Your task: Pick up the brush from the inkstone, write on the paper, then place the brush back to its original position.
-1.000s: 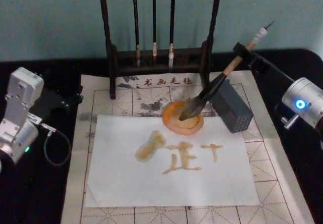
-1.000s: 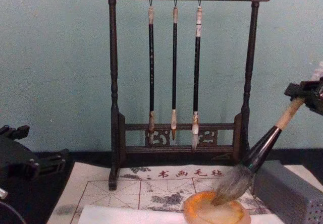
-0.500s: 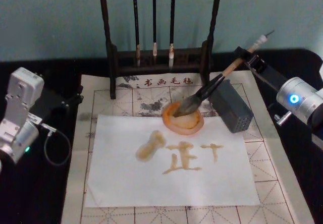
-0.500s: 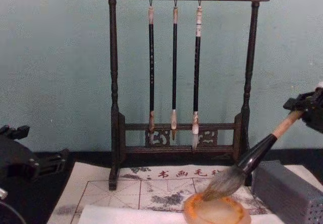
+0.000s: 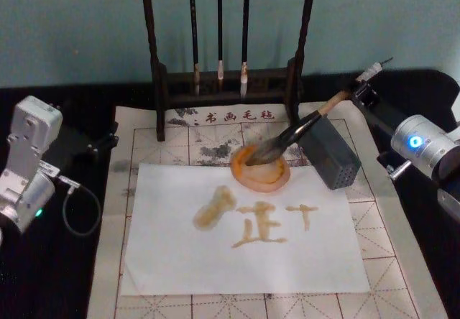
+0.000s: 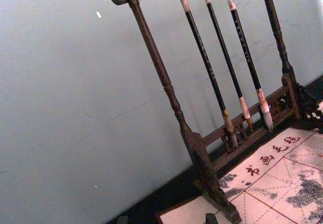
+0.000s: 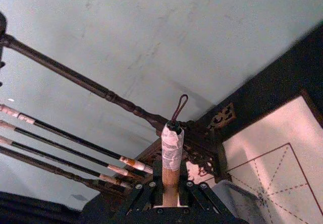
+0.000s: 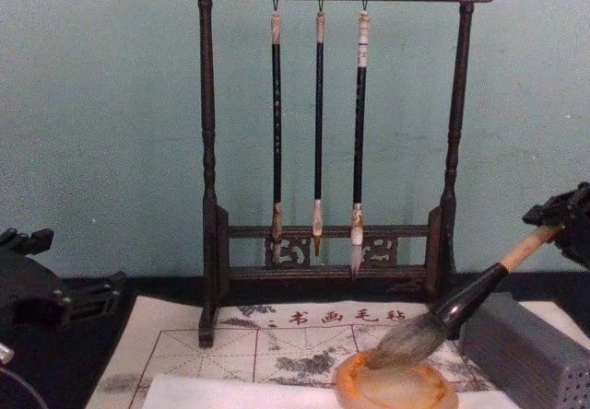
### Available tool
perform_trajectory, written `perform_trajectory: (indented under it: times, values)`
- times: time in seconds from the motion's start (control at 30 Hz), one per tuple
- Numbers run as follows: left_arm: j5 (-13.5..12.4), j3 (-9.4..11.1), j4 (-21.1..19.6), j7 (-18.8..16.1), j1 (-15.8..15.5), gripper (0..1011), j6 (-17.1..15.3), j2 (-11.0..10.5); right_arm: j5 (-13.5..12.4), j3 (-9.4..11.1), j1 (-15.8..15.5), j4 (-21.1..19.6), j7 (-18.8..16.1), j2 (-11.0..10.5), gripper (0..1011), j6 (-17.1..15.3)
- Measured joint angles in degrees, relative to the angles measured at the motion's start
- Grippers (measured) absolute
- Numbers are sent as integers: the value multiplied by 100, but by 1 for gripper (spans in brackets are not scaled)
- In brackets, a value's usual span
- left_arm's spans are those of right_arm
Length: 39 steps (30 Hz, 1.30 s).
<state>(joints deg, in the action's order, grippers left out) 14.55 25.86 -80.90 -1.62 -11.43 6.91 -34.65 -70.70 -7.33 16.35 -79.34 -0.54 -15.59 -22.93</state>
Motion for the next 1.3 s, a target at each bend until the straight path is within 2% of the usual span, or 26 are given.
perform_trajectory:
  times: [0.4, 1.3]
  values:
    - [0, 0, 0, 0, 0, 1001, 0, 0, -195, -47, -18, 49, 255, 41, 181, 210]
    - [0, 0, 0, 0, 0, 1001, 0, 0, -209, -426, -84, 15, 425, -117, 181, 762]
